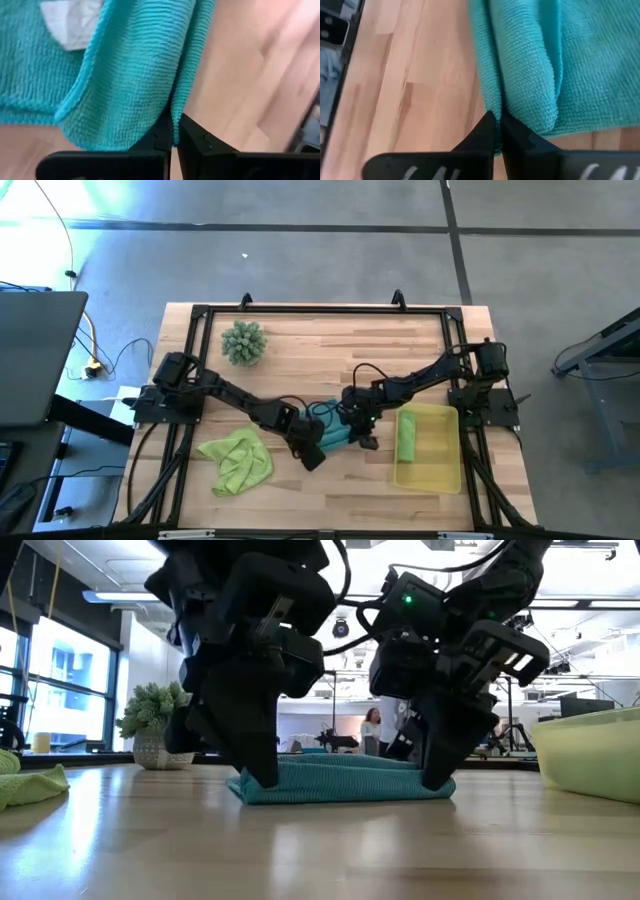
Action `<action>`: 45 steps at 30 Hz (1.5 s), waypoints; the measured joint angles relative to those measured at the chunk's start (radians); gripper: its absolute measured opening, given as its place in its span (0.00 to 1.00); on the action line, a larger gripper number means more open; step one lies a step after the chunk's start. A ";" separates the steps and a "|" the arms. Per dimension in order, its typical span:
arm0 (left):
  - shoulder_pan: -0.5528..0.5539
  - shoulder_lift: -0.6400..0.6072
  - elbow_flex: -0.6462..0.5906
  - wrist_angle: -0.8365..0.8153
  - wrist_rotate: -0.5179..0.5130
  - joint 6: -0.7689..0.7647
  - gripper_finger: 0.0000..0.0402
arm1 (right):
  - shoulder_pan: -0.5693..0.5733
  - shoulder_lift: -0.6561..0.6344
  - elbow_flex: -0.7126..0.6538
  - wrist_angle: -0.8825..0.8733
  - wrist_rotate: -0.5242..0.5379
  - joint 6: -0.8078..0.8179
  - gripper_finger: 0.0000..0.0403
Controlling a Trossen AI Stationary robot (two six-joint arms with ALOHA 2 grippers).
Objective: Roll microfiber towels into tight, uniform cylinder then place into a basket
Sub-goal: Roll the blue cloth
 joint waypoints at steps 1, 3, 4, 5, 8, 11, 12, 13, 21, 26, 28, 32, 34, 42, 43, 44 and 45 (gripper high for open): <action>0.004 0.000 0.000 0.001 0.016 0.005 0.01 | 0.000 0.000 0.000 0.000 0.001 -0.026 0.02; 0.012 0.000 -0.003 0.000 0.037 0.010 0.01 | 0.000 -0.009 0.000 -0.004 0.005 -0.082 0.07; 0.012 0.000 -0.011 0.006 0.039 0.010 0.01 | 0.000 -0.018 -0.002 -0.012 0.006 -0.107 0.11; 0.012 0.000 -0.022 0.018 0.041 0.009 0.01 | 0.000 -0.028 0.000 -0.025 0.006 -0.128 0.14; 0.016 -0.005 -0.057 0.047 0.079 -0.013 0.01 | 0.001 -0.069 0.019 -0.119 0.015 -0.235 0.26; 0.018 -0.006 -0.071 0.056 0.089 -0.029 0.01 | 0.022 -0.123 0.031 -0.180 0.070 -0.362 0.34; 0.019 -0.006 -0.076 0.064 0.087 -0.029 0.01 | 0.038 -0.134 0.031 -0.193 0.103 -0.396 0.35; 0.022 -0.006 -0.078 0.069 0.086 -0.028 0.01 | 0.058 -0.141 0.031 -0.197 0.146 -0.432 0.36; 0.025 -0.005 -0.079 0.083 0.088 0.001 0.01 | 0.263 -0.143 0.021 -0.100 0.562 -0.712 0.33; 0.025 -0.004 -0.079 0.085 0.092 0.016 0.01 | 0.310 -0.144 0.021 -0.028 0.573 -0.769 0.34; 0.025 -0.003 -0.079 0.085 0.091 0.019 0.01 | 0.314 -0.132 0.021 -0.005 0.566 -0.778 0.36; 0.025 -0.003 -0.079 0.088 0.093 0.025 0.01 | 0.315 -0.088 0.021 0.012 0.561 -0.778 0.42; 0.025 -0.003 -0.080 0.089 0.094 0.026 0.01 | 0.315 -0.062 0.021 0.040 0.565 -0.800 0.46; 0.023 -0.001 -0.080 0.097 0.121 0.046 0.01 | 0.305 0.006 0.025 0.100 0.613 -0.874 0.46; 0.023 0.000 -0.080 0.100 0.124 0.045 0.01 | 0.301 0.011 0.026 0.100 0.613 -0.855 0.44; 0.023 0.000 -0.080 0.103 0.127 0.046 0.01 | 0.297 0.014 0.026 0.100 0.611 -0.833 0.42; 0.023 0.001 -0.080 0.107 0.130 0.050 0.01 | 0.292 0.016 0.026 0.098 0.608 -0.812 0.39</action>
